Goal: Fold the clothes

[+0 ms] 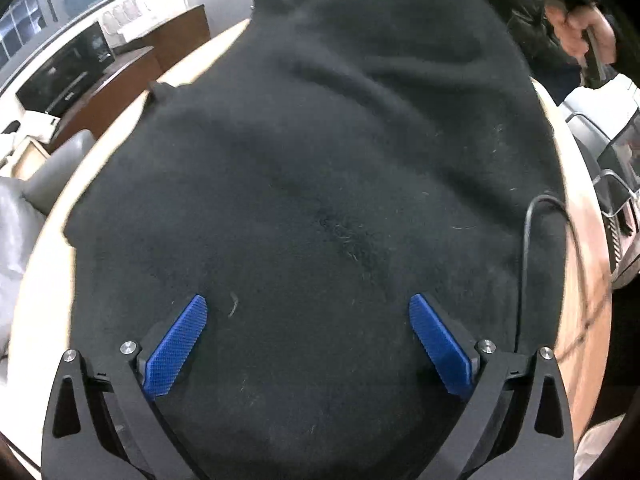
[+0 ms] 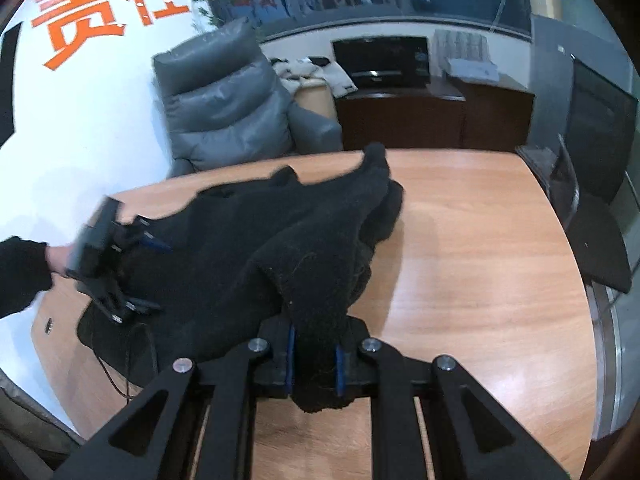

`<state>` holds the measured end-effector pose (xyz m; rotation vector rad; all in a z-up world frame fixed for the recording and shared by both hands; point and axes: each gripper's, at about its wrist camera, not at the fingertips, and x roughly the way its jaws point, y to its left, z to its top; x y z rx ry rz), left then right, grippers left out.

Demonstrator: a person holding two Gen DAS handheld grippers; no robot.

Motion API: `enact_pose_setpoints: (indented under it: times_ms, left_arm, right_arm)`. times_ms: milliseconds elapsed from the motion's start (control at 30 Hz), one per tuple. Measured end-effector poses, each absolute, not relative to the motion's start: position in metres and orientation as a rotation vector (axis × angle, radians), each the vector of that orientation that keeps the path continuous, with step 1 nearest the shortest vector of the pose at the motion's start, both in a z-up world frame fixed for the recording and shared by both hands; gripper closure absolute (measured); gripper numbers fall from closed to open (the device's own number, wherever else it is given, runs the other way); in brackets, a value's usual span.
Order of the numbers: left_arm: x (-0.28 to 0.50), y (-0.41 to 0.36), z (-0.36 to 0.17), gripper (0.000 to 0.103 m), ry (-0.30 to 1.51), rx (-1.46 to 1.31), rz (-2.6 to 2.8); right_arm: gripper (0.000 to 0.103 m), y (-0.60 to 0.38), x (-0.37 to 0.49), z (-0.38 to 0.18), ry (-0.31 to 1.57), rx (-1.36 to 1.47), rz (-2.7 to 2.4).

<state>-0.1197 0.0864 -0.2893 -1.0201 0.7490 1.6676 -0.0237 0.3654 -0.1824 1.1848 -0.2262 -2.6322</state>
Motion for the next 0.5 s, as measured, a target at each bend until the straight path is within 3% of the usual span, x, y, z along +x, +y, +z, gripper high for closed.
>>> enact_pose_setpoints:
  times_ms: [167,500]
  left_arm:
    - [-0.127,0.105,-0.291,0.0,0.703,-0.988,1.68]
    - [-0.119,0.105,-0.273,0.001,0.71,-0.93,1.747]
  right_arm:
    - [0.089,0.318,-0.031,-0.153,-0.146,1.057,-2.557]
    - [0.089,0.249,-0.034,-0.151,-0.138,1.022,-2.389]
